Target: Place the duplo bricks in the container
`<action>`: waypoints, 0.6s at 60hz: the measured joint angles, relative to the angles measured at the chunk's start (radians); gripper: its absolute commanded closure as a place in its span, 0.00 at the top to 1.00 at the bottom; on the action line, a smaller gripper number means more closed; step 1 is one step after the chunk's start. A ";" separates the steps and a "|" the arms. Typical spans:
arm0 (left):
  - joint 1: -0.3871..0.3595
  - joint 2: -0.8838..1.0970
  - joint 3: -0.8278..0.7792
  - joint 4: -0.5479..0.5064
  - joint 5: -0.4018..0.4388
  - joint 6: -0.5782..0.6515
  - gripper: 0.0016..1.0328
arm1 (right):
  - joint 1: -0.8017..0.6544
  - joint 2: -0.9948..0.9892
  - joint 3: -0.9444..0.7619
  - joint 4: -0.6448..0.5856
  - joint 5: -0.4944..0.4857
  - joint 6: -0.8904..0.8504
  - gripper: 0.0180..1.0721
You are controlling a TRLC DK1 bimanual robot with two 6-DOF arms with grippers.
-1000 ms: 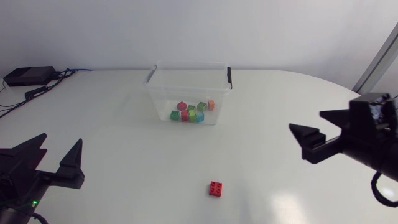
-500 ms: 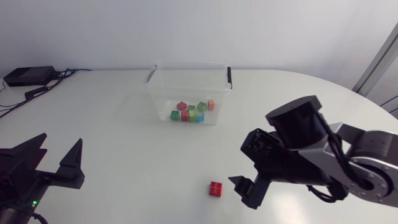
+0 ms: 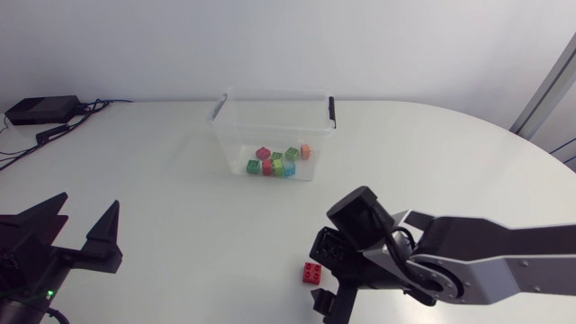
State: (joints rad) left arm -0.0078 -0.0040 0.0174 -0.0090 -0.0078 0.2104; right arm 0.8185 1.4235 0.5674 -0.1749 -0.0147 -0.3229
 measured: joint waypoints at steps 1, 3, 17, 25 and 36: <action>0.000 0.000 0.000 0.000 0.000 0.000 0.96 | 0.001 0.011 0.001 0.002 0.000 0.000 0.96; 0.000 0.000 0.000 0.000 0.000 0.000 0.96 | 0.003 0.026 0.001 0.007 0.000 0.000 0.96; 0.000 0.000 0.000 0.000 0.000 0.000 0.96 | 0.005 0.147 0.048 0.050 -0.005 -0.008 0.96; 0.000 0.000 0.000 0.000 0.000 0.000 0.96 | 0.004 0.210 0.107 0.075 -0.007 -0.015 0.88; 0.000 0.000 0.000 0.000 0.000 0.000 0.96 | 0.003 0.235 0.129 0.079 -0.016 -0.027 0.53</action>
State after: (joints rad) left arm -0.0078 -0.0040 0.0174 -0.0090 -0.0078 0.2104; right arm 0.8219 1.6581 0.6968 -0.0959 -0.0303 -0.3500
